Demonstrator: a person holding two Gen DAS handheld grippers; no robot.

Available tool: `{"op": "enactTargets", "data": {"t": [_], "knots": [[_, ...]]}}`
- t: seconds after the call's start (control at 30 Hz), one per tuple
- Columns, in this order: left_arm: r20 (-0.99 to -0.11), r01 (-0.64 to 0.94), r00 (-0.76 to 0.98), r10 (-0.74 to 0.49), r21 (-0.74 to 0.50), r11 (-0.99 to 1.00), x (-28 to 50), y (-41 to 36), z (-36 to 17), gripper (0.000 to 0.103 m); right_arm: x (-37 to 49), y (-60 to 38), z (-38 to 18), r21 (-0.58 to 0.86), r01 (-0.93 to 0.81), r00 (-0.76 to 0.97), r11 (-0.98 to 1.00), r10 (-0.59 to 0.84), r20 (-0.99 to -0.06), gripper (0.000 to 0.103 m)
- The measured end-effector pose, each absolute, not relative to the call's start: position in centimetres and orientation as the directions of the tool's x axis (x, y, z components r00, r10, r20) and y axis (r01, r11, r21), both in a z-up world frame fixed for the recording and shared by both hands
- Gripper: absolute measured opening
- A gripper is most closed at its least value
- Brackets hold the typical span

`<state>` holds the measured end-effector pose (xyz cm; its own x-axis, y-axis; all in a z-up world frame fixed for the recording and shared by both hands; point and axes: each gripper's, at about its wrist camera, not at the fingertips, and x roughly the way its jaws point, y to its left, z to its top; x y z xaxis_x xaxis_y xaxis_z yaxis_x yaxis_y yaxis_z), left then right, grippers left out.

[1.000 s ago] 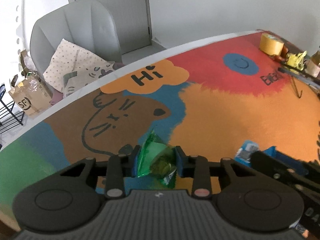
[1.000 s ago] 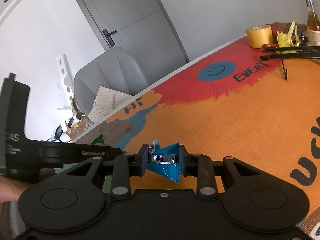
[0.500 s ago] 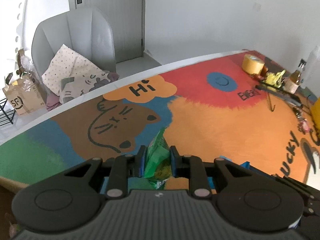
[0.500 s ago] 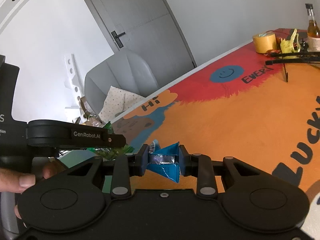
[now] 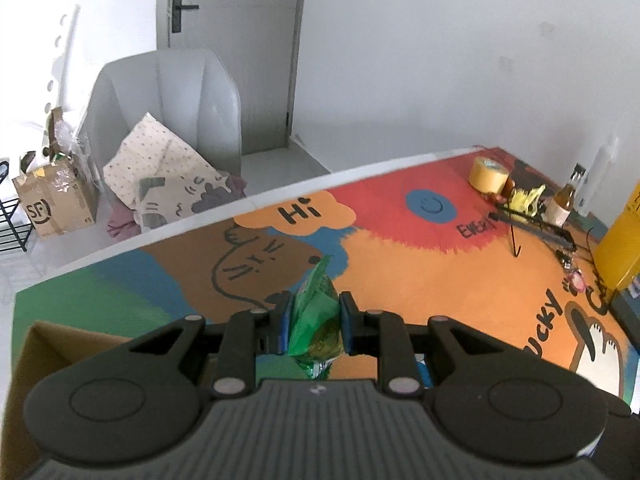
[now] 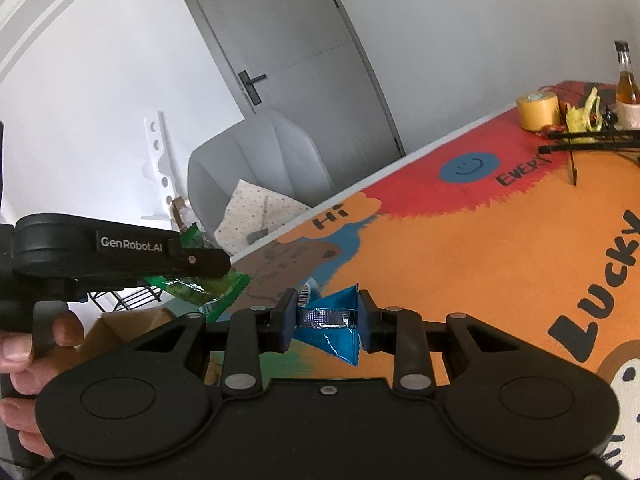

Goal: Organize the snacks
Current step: 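Carry both packets over the box and open both tools to release them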

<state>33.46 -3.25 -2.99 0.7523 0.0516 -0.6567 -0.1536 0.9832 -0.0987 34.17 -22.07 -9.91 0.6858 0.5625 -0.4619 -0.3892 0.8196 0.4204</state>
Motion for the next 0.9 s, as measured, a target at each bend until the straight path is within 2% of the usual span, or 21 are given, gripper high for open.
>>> {"op": "enactTargets", "data": {"t": [0.53,0.9], "knots": [[-0.583,-0.228,0.805,0.112,-0.129,0.965,26.9,1.3,0.8,0.022,30.2,-18.8,-6.2,0.393,-0.479,0.676,0.785,0.616,-0.405,0.029],[-0.558,-0.278,0.818,0.141,-0.168,0.946,22.3,5.3,1.3,0.022,27.5,-15.3,-4.5,0.370,-0.558,0.641,0.743,0.669,-0.377,0.029]]}}
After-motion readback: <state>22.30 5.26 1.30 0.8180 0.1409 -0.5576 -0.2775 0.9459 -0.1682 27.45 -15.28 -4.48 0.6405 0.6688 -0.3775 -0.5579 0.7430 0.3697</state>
